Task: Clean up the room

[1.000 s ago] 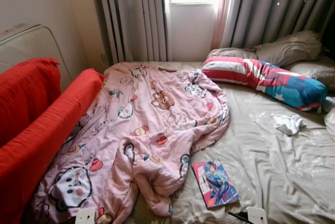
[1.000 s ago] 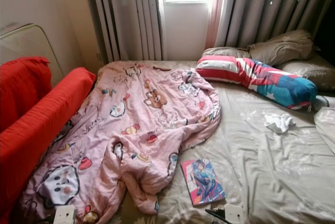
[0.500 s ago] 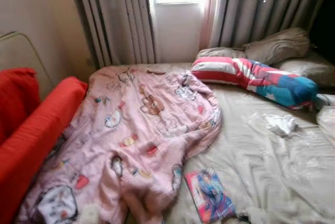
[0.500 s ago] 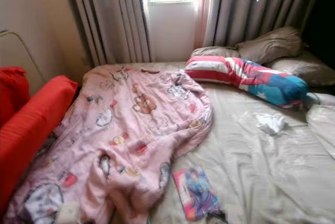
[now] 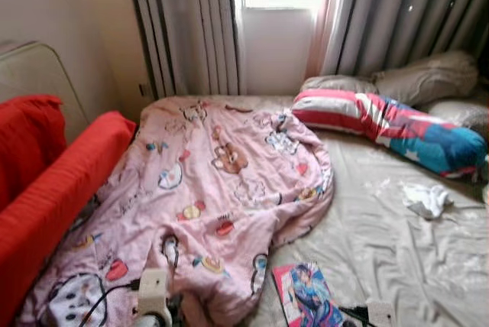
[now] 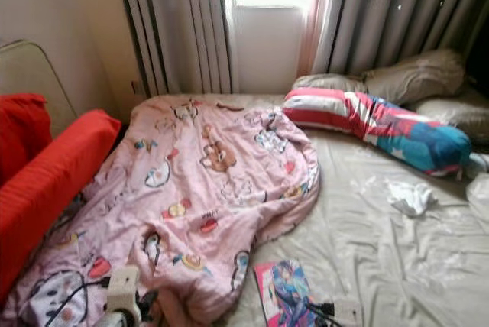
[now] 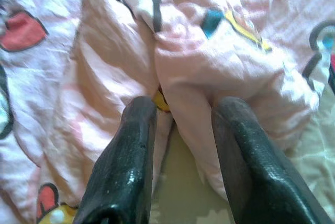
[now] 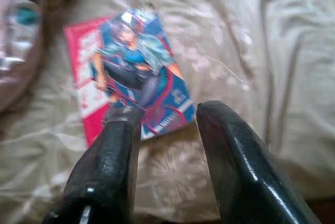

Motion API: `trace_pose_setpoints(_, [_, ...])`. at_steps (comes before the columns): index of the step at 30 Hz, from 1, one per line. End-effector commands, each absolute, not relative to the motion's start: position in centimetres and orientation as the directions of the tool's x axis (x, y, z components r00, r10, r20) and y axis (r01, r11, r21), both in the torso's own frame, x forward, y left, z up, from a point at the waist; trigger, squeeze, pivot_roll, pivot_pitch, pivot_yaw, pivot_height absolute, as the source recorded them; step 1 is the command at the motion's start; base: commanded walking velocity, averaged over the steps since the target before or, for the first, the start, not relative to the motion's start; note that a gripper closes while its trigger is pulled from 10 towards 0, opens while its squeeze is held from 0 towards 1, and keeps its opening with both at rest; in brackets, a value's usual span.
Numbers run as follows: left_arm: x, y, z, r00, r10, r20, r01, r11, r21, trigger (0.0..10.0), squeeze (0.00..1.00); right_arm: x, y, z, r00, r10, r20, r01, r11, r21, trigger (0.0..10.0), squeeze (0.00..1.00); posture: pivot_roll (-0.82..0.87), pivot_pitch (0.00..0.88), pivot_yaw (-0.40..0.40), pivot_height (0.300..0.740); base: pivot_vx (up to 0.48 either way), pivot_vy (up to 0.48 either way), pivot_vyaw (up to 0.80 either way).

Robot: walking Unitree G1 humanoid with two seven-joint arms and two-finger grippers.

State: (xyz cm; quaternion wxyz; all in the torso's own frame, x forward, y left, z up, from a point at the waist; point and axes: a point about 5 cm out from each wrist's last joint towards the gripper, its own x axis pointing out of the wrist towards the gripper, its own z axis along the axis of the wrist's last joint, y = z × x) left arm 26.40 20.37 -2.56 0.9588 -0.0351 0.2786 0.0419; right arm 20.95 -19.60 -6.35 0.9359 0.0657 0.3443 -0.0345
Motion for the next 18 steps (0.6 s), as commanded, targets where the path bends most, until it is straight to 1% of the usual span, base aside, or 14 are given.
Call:
trace_pose_setpoints(1, [28.2,20.8,-0.6,0.895,0.07,-0.441,-0.102,0.994,-0.049,10.0,0.0,21.2,-19.7,-6.0,0.787,-0.018,-0.617,0.107,0.988,0.108,10.0,0.0,-0.03,0.0,-0.007,0.74,0.0,0.0,0.0])
trace_pose_setpoints(6, [30.7,19.9,2.3,0.958,0.049,-0.281,-0.065,0.997,-0.049,10.0,0.0,21.6,-19.7,-5.6,0.821,-0.007,-0.571,0.099,0.987,0.129,10.0,0.0,-0.04,0.0,-0.011,0.74,0.0,0.0,0.0])
trace_pose_setpoints(9, [31.2,19.4,3.4,0.978,0.043,-0.203,-0.053,0.998,-0.045,10.0,0.0,21.6,-20.0,-5.4,0.839,-0.057,-0.541,0.152,0.979,0.133,10.0,0.0,-0.04,0.0,-0.011,0.74,0.0,0.0,0.0])
trace_pose_setpoints(10, [31.1,19.2,3.6,0.984,0.04,-0.173,-0.049,0.998,-0.047,10.0,0.0,27.5,-19.2,0.0,0.966,-0.068,-0.251,0.066,0.998,-0.016,10.0,0.0,-0.04,0.0,-0.012,0.74,0.0,0.0,0.0])
trace_pose_setpoints(11, [31.1,19.0,3.8,0.987,0.038,-0.154,-0.045,0.998,-0.047,10.0,0.0,29.9,-18.3,2.7,0.991,-0.038,-0.13,0.038,0.999,-0.003,10.0,0.0,-0.04,0.0,-0.013,0.74,0.0,0.0,0.0])
trace_pose_setpoints(12, [31.1,18.9,3.9,0.989,0.036,-0.143,-0.043,0.998,-0.046,10.0,0.0,31.3,-17.7,4.4,0.998,-0.018,-0.061,0.019,1.0,0.016,10.0,0.0,-0.04,0.0,-0.013,0.74,0.0,0.0,0.0])
trace_pose_setpoints(14, [31.1,18.7,4.2,0.993,0.032,-0.116,-0.037,0.999,-0.038,10.0,0.0,32.0,-17.3,5.2,0.999,-0.002,-0.044,0.004,0.999,0.051,10.0,0.0,-0.04,0.003,-0.015,0.74,0.0,0.0,0.0])
trace_pose_setpoints(18, [31.1,18.7,4.8,0.996,0.043,-0.072,-0.045,0.999,-0.03,10.0,0.0,32.2,-16.6,5.5,0.999,0.024,-0.022,-0.023,0.998,0.057,10.0,0.0,-0.04,0.003,-0.018,0.74,0.0,0.0,0.0])
